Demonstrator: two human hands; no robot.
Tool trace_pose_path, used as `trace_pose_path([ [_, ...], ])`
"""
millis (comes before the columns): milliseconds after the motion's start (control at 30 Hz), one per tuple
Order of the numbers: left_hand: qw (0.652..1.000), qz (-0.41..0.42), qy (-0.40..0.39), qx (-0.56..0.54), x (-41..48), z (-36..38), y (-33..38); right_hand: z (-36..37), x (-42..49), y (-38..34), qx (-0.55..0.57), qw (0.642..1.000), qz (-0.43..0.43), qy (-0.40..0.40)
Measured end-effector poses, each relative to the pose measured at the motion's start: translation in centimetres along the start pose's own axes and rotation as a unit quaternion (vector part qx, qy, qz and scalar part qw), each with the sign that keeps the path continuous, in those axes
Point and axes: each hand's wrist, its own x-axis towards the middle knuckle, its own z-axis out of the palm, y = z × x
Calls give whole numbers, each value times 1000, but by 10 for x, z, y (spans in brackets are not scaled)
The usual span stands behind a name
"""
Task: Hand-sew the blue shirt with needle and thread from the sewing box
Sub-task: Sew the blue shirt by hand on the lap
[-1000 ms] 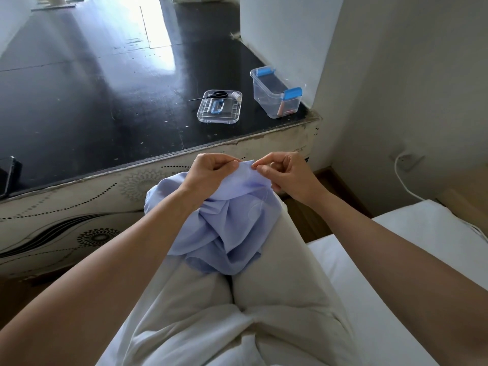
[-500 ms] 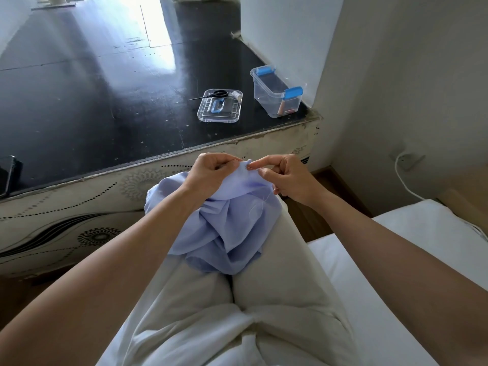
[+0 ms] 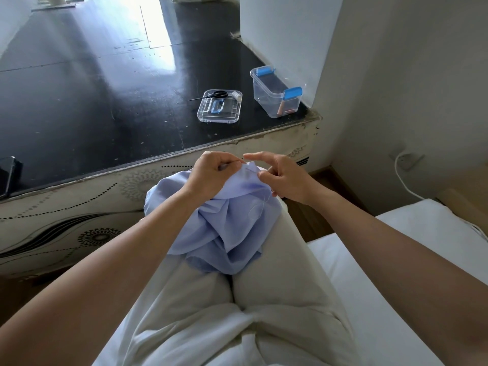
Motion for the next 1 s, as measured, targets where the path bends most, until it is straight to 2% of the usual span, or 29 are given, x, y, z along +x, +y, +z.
trace_pose_path([
  [133, 1000, 21, -7, 18, -1, -2, 2, -2, 2, -5, -12, 999, 23, -26],
  [300, 998, 36, 5, 42, -2, -5, 2, -3, 2, -5, -14, 999, 30, -7],
  [533, 999, 16, -12, 42, -1, -4, -3, -5, -2, -3, 32, 999, 39, -12],
  [1000, 988, -67, -91, -103, -7, -9, 8, -6, -6, 0, 126, 990, 47, -37],
])
